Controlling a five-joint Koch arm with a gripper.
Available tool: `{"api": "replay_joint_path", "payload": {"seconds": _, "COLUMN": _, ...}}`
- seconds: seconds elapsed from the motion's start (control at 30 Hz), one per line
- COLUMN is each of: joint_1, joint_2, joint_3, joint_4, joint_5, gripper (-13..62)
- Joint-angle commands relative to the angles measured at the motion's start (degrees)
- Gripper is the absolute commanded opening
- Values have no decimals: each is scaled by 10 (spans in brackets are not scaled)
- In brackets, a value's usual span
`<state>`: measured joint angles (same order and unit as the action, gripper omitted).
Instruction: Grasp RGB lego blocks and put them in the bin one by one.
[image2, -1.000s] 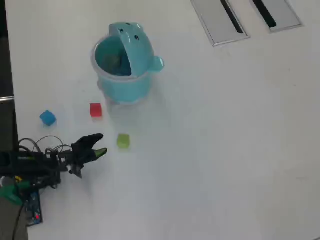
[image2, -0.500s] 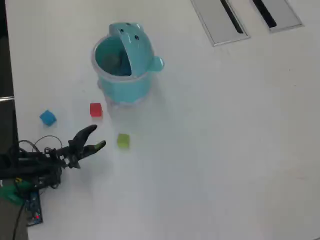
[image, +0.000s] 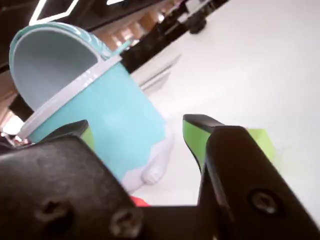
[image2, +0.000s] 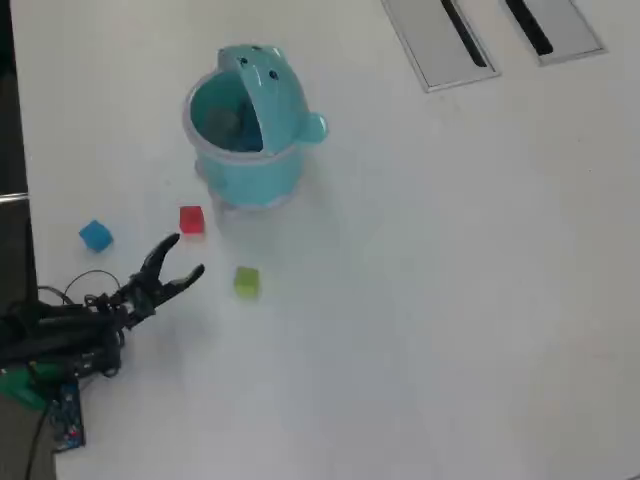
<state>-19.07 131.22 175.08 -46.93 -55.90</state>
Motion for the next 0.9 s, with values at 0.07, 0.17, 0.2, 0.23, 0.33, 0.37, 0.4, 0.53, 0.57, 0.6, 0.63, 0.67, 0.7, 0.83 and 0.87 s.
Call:
{"api": "replay_joint_path", "payload": {"seconds": 0.07, "joint_1": -8, "joint_2": 42, "joint_3": -82, "joint_4": 29, "joint_5": -68, "gripper": 322}}
{"api": "replay_joint_path", "payload": {"seconds": 0.17, "joint_1": -8, "joint_2": 42, "joint_3": -126, "joint_4": 80, "joint_5": -76, "gripper": 322}}
{"api": "replay_joint_path", "payload": {"seconds": 0.2, "joint_1": -8, "joint_2": 42, "joint_3": -136, "joint_4": 90, "joint_5": -81, "gripper": 322}}
{"api": "replay_joint_path", "payload": {"seconds": 0.23, "joint_1": -8, "joint_2": 42, "joint_3": -144, "joint_4": 98, "joint_5": -85, "gripper": 322}}
{"api": "replay_joint_path", "payload": {"seconds": 0.33, "joint_1": -14, "joint_2": 42, "joint_3": -171, "joint_4": 132, "joint_5": -103, "gripper": 323}}
{"api": "replay_joint_path", "payload": {"seconds": 0.37, "joint_1": -21, "joint_2": 43, "joint_3": -178, "joint_4": 149, "joint_5": -110, "gripper": 323}}
{"api": "replay_joint_path", "payload": {"seconds": 0.4, "joint_1": -28, "joint_2": 43, "joint_3": -181, "joint_4": 156, "joint_5": -123, "gripper": 323}}
{"api": "replay_joint_path", "payload": {"seconds": 0.53, "joint_1": -68, "joint_2": 43, "joint_3": -186, "joint_4": 163, "joint_5": -193, "gripper": 324}}
{"api": "replay_joint_path", "payload": {"seconds": 0.57, "joint_1": -78, "joint_2": 43, "joint_3": -194, "joint_4": 172, "joint_5": -209, "gripper": 324}}
{"api": "replay_joint_path", "payload": {"seconds": 0.6, "joint_1": -86, "joint_2": 43, "joint_3": -207, "joint_4": 191, "joint_5": -218, "gripper": 324}}
{"api": "replay_joint_path", "payload": {"seconds": 0.63, "joint_1": -93, "joint_2": 43, "joint_3": -232, "joint_4": 226, "joint_5": -234, "gripper": 324}}
{"api": "replay_joint_path", "payload": {"seconds": 0.67, "joint_1": -99, "joint_2": 43, "joint_3": -244, "joint_4": 248, "joint_5": -251, "gripper": 324}}
{"api": "replay_joint_path", "payload": {"seconds": 0.7, "joint_1": -115, "joint_2": 42, "joint_3": -252, "joint_4": 266, "joint_5": -273, "gripper": 324}}
{"api": "replay_joint_path", "payload": {"seconds": 0.83, "joint_1": -153, "joint_2": 42, "joint_3": -286, "joint_4": 362, "joint_5": -323, "gripper": 323}}
{"api": "replay_joint_path", "payload": {"seconds": 0.87, "joint_1": -160, "joint_2": 41, "joint_3": -293, "joint_4": 394, "joint_5": -338, "gripper": 323}}
